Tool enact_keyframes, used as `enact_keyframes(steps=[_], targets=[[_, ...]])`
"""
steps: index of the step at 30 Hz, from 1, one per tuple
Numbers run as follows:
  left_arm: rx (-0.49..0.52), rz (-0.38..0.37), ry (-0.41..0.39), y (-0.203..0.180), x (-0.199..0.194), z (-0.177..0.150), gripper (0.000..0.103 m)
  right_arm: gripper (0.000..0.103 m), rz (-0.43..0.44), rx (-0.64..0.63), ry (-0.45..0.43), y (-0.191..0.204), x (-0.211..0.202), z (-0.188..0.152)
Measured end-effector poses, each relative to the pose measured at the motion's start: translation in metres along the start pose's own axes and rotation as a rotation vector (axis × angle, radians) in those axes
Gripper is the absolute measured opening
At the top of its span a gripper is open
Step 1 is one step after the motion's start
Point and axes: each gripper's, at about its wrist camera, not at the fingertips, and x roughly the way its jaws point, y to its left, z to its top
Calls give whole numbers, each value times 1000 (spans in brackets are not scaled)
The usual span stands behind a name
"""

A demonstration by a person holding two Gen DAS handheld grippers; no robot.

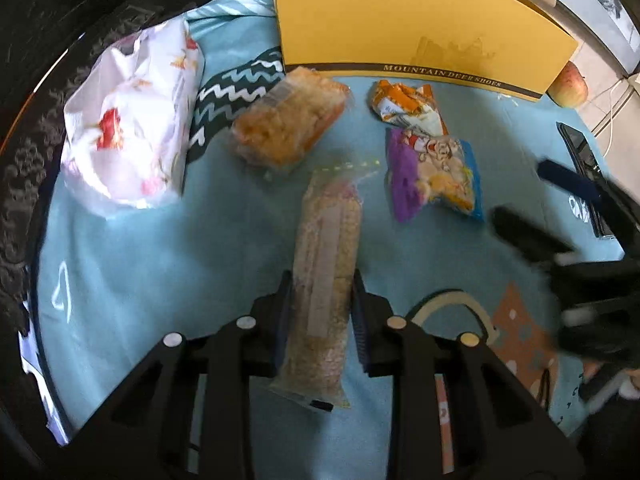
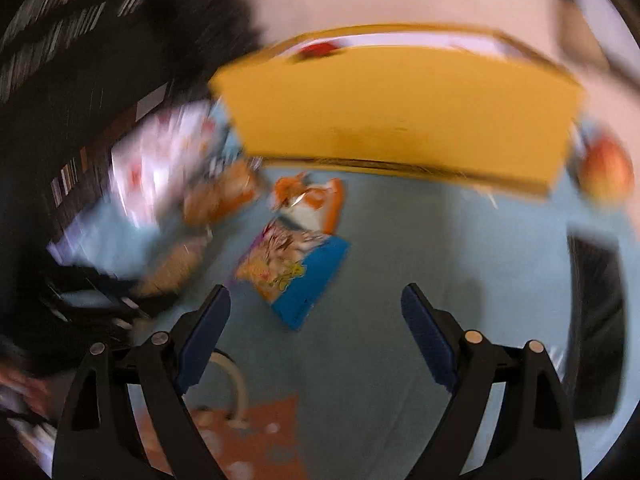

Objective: Organize snacks
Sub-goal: 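Grasp the purple-and-blue snack bag with the right gripper while the left gripper holds the stick, then carry both snacks over the yellow box and open both grippers to drop them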

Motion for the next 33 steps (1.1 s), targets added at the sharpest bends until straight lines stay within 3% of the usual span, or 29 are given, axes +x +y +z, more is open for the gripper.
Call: enact_keyframes(steps=[2,7,10,12,15,25,30,33], targets=[[-19,-1,7,-3,7,-3,27,86,-44,-124,24,12,14,5],[-41,-15,-3,-6,11,-3,27,77,-30,-192,44,12,38,21],[-43,-17,-3,-7,10,-4,27,59,26,-234,63,18,47,26],[-42,-13,-5,-7,11,-4,27,29,48,-255,68,24,42,26],[-40,-3,-9,-9,12,-4,27,15,78,-227,54,22,26,24],[-34,-28,-62,-17,-15,-6,27,14,289,62,-99,-34,-71,6],[-24,-28,-161,-25,-55,14,27,15,278,138,-223,-57,-111,11],[-32,-44,-233,-30,-82,37,27,15,211,209,-316,-80,-126,20]])
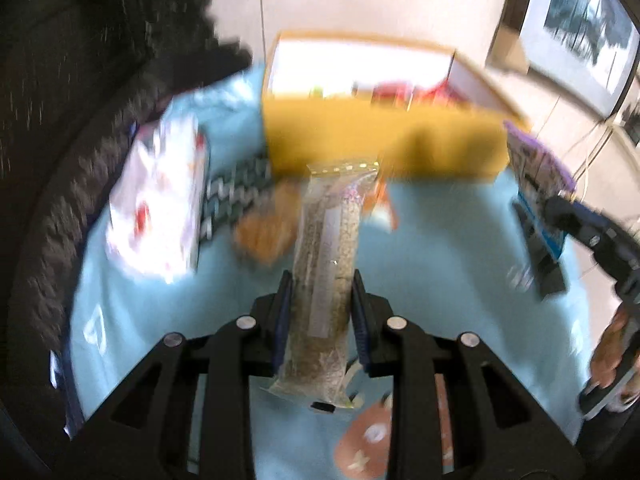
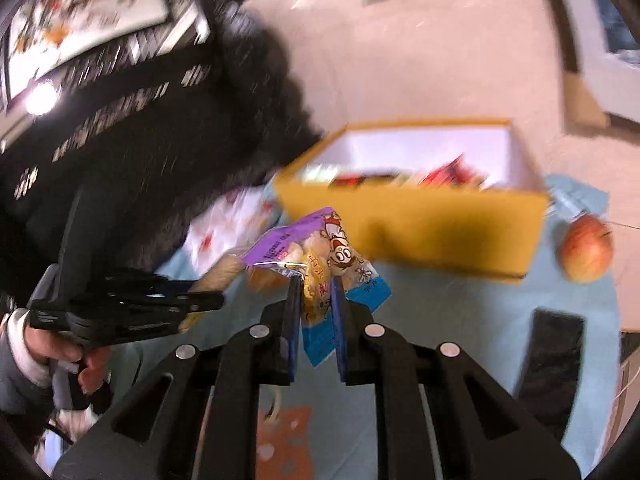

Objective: Organize snacks
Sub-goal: 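Carry both snacks over the yellow box and open both grippers to drop them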

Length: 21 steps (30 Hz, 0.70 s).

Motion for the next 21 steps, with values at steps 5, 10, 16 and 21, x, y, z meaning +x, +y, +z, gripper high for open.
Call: enact_keyframes(steps=[5,10,16,21], targets=[[-16,33,-100,-10,-2,65,27,15,-104,92,-91,-27,8,29],[-30,7,-96,-17,33,114,27,15,-174,52,-98,-36,37,58],[-67,-49,-83,-24,74,149,50,21,-262,21,-65,-54,75,81],[-111,-50,-130,-22,74,147,98,66,-306,28,-106,-49,74,69]])
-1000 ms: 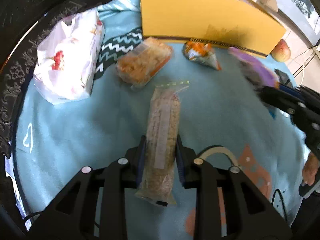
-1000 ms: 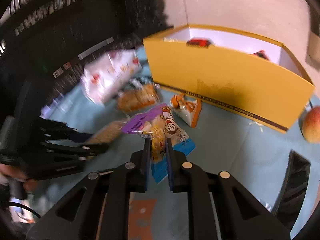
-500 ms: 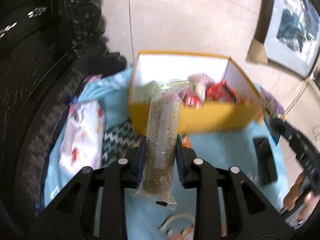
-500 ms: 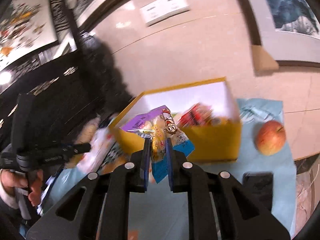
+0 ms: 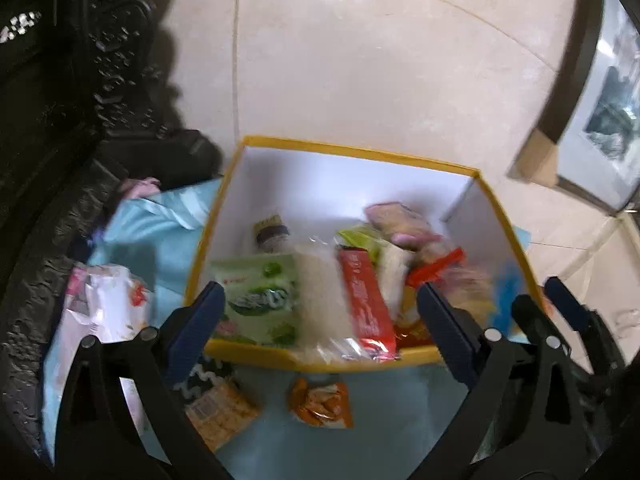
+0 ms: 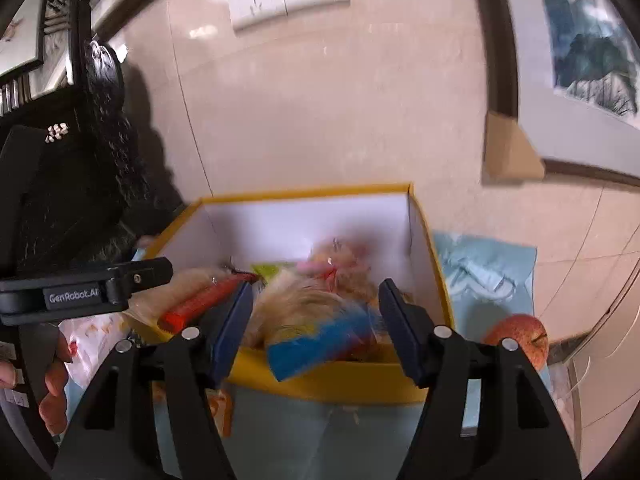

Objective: Organize snacks
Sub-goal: 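Carry both snacks over the yellow box and open both grippers to drop them, then grasp the clear box of cracker cubes with the left gripper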

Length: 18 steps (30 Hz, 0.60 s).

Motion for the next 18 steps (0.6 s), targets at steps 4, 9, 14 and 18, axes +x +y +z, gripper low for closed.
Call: enact_keyframes(steps=[4,9,14,18], targets=[[6,8,31,11,-7,-13,98,66,78,28,20,0,-14,-16],[4,30,53,35,-26,-32,98,66,124,11,60,14,-26,-34],[22,87,94,62,-29,-61,98,67,152,-8,121,29,-18,-57],[38,83,155,77,-10,-82,98,67,157,-32,184,43,-4,-78]])
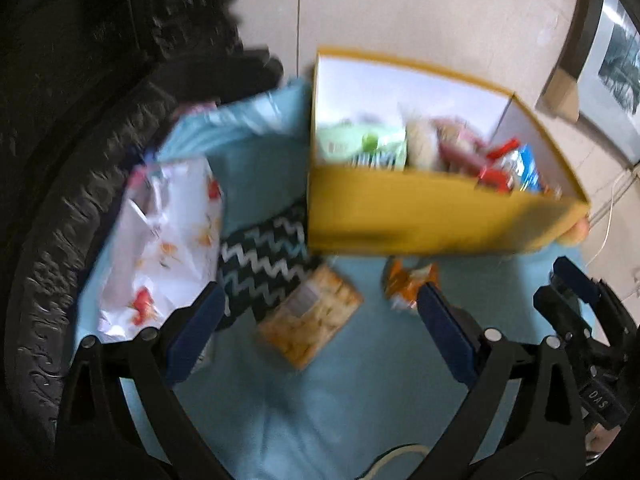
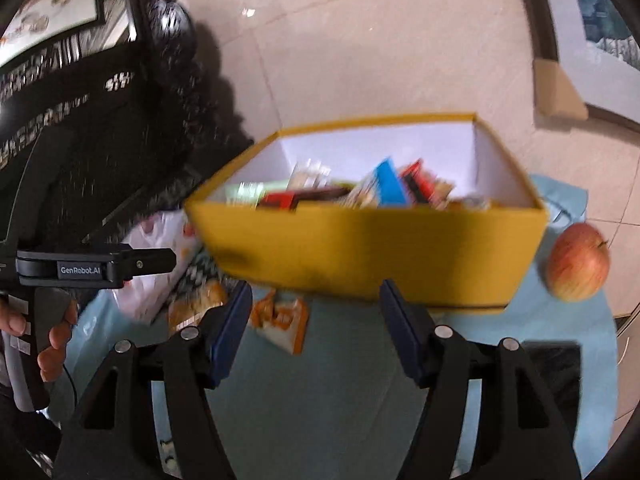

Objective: Organize snacks
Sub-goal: 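Grasp the clear box of cracker cubes with the left gripper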

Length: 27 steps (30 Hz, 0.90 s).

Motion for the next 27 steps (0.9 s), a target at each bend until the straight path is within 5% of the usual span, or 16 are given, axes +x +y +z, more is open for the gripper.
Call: enact_keyframes(steps=[3,11,13,15,17,24,27], targets=[[42,49,60,2,29,-12,98,67,21,24,21,2,5,-8],[131,39,135,4,75,-27,98,67,23,11,72,3,18,-19],[153,50,139,2,81,-32,89,67,10,-7,78,5,23,-18],[143,4,133,4,79,-33,66,67,-7,-24,80,8,31,-17],[130,-6,141,4,77,-33,60,67,-15,-48,91,13,40,-15],[106,-5,141,5,76,-35,55,66,-126,-229,168,48,96,-19],[57,-3,128,16,76,-35,54,66,-127,-200,201,47,111,-14]])
